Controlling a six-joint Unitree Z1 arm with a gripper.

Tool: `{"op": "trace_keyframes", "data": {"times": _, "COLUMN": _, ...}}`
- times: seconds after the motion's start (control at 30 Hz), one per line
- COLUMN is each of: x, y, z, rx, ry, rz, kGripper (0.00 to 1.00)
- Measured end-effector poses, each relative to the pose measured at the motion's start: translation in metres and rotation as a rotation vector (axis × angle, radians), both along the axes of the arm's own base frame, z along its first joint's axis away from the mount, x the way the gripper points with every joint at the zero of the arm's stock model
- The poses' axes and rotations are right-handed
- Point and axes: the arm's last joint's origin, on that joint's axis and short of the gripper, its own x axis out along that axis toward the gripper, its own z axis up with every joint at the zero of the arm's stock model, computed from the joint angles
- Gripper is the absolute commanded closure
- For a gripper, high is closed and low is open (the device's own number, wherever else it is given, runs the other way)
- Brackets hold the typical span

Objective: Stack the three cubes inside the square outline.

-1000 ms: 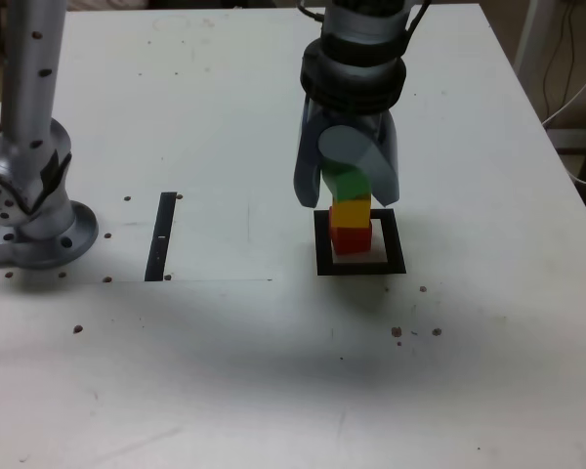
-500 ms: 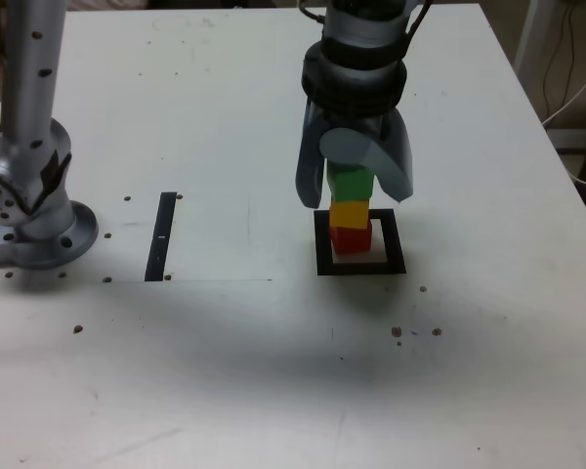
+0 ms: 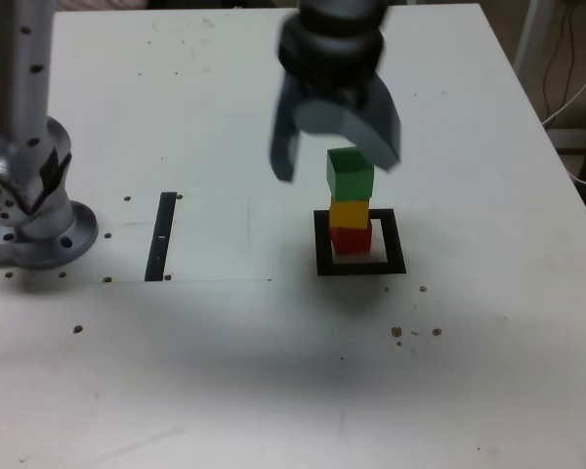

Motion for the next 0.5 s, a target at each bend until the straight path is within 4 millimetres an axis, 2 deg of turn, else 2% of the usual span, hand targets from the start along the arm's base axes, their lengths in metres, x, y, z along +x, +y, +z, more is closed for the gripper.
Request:
{"op": "trace_keyframes", "data": {"times": 0.1, "x": -0.02, "y": 0.006, "z": 0.016, "rx": -0.009, "ry": -0.022, "rz": 0.005, "kGripper": 0.01}}
{"op": "trace_keyframes", "data": {"times": 0.23, "x": -0.033, "y": 0.013, "z": 0.017, "rx": -0.023, "ry": 0.008, "rz": 0.013, "kGripper": 0.01}}
{"op": "trace_keyframes", "data": {"times": 0.37, "x": -0.062, "y": 0.022, "z": 0.022, "rx": -0.04, "ry": 0.024, "rz": 0.015, "kGripper": 0.01}}
{"op": "trace_keyframes", "data": {"times": 0.5, "x": -0.081, "y": 0.025, "z": 0.006, "rx": -0.048, "ry": 0.059, "rz": 0.025, "kGripper": 0.01}}
